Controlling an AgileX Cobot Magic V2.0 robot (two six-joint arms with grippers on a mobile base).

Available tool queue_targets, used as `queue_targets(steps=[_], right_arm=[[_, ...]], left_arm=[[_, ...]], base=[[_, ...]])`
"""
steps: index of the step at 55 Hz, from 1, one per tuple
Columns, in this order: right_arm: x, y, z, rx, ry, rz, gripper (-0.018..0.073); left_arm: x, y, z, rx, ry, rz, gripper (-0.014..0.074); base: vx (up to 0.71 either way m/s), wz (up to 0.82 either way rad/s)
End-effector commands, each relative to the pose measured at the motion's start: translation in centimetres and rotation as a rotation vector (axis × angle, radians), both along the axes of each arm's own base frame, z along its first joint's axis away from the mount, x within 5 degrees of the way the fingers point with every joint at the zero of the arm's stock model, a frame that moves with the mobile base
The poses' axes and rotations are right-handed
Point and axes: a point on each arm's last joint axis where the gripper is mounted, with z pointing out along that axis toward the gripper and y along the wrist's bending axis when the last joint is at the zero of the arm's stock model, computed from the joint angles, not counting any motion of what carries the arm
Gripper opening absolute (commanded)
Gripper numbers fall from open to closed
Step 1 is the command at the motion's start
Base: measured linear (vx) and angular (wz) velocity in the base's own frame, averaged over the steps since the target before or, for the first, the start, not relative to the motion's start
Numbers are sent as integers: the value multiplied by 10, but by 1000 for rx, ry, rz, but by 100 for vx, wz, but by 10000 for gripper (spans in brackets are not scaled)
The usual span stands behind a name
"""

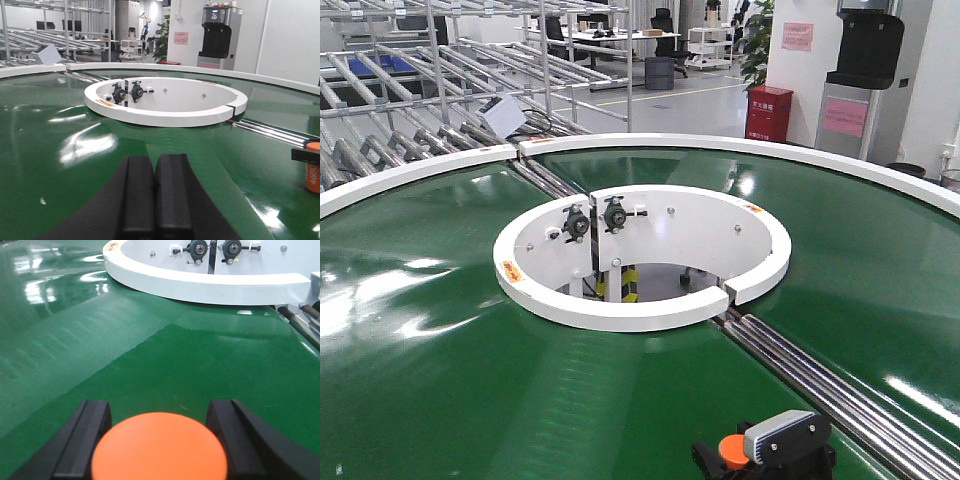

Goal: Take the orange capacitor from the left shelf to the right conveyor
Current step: 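Lower the right gripper with the cylinder onto the green belt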

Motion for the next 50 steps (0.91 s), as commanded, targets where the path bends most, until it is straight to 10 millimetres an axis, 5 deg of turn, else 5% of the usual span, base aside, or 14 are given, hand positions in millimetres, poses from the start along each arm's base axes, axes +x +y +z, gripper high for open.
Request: queue_targets(steps=[1, 26, 36, 44, 50], right_arm=[[6, 1, 25, 53, -138, 6, 127], [4, 3, 32, 61, -146, 28, 635], [0, 3, 57, 60, -190, 44, 652], [-17, 3, 105, 38, -256, 107, 614], [-39, -4, 143, 63, -206, 102, 494]], left_arm=[[-3, 1, 18, -37, -110, -5, -6], [-3, 1, 18, -37, -110, -5, -6], [-3, 1, 18, -37, -110, -5, -6], [-3, 1, 18, -37, -110, -5, -6], [-3, 1, 18, -37, -110, -5, -6]], base=[[0, 0], [0, 0], [0, 0], [0, 0], [0, 0]])
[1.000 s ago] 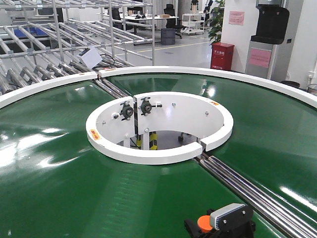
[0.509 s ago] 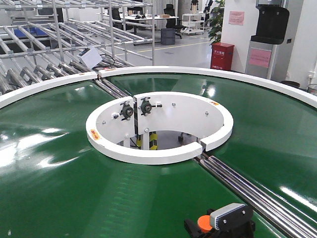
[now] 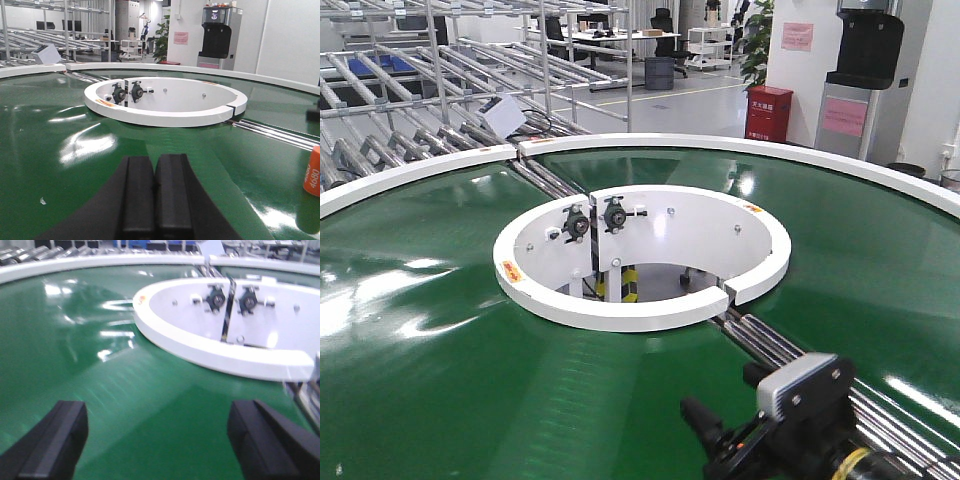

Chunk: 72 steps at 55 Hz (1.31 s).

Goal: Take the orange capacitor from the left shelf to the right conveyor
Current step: 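Lower the right gripper with the cylinder onto the green belt, then open the right gripper and raise it away from the cylinder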

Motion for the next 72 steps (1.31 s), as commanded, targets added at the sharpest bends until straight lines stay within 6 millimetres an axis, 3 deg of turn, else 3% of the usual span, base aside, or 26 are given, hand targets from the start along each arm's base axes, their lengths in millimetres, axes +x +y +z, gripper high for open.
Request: queue_targets(steps=[1, 4, 9, 11, 21, 37, 46, 60, 65, 72], right_arm=[[-21, -6, 54, 78, -64, 4, 456], [-38, -14, 73, 94, -27, -22, 330], [-71, -33, 101, 106, 22, -99, 39], [-84, -40, 109, 101, 27, -135, -15], [-144, -76, 142, 57, -79, -286, -11], [-191, -98, 160, 124, -202, -343, -11], [-199, -101, 163, 141, -232, -342, -11], [-197, -101, 162, 127, -220, -347, -11], [-191, -97, 157, 146, -154, -331, -11], [-187, -91, 146, 41, -103, -281, -11]], left_arm=[[-3, 1, 18, -37, -110, -5, -6], [-3, 1, 18, -37, -110, -5, -6], [-3, 1, 18, -37, -110, -5, -6], [-3, 1, 18, -37, -110, -5, -6], [-3, 1, 18, -37, -110, -5, -6], [-3, 1, 18, -37, -110, -5, -6], [-3, 1, 18, -37, -110, -5, -6], [-3, 1, 18, -37, -110, -5, -6], [-3, 1, 18, -37, -110, -5, -6], [-3, 1, 18, -37, -110, -5, -6]], base=[[0, 0], [0, 0], [0, 0], [0, 0], [0, 0], [0, 0], [0, 0], [0, 0], [0, 0], [0, 0]])
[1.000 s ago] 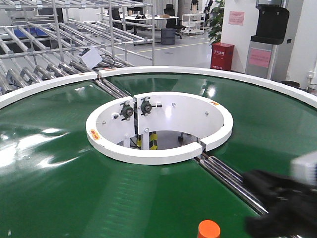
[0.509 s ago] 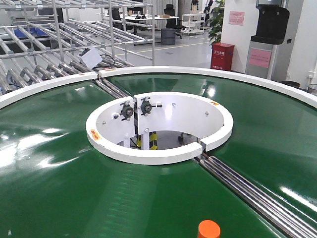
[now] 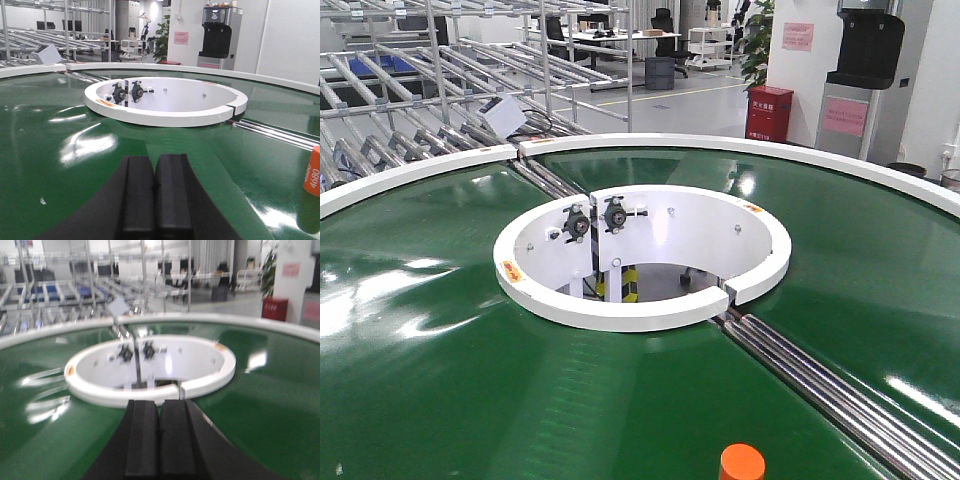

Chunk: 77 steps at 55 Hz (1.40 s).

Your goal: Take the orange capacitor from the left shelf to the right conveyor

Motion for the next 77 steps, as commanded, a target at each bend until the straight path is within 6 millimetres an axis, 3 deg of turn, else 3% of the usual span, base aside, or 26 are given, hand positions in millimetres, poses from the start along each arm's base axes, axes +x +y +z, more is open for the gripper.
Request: queue_targets(steps=[1, 7, 13, 21, 26, 77], right_arm=[[2, 7, 5, -68, -56, 65, -11], [-1, 9, -20, -102, -97, 99, -11], [-8, 5, -64, -89, -127, 83, -11], [-22, -9, -128, -15, -94, -54, -11], [-29, -15, -153, 21, -104, -124, -11], [-35, -18, -156, -29, -93, -174, -11]], left_arm=[[-3, 1, 18, -37, -110, -5, -6], [-3, 1, 18, -37, -110, -5, -6], [-3, 1, 18, -37, -110, -5, -6], [-3, 1, 18, -37, -110, -5, -6], [-3, 1, 18, -37, -110, -5, -6], [-3, 1, 18, -37, -110, -5, -6]], base=[[0, 0], [0, 0], [0, 0], [0, 0], [0, 0], [0, 0]])
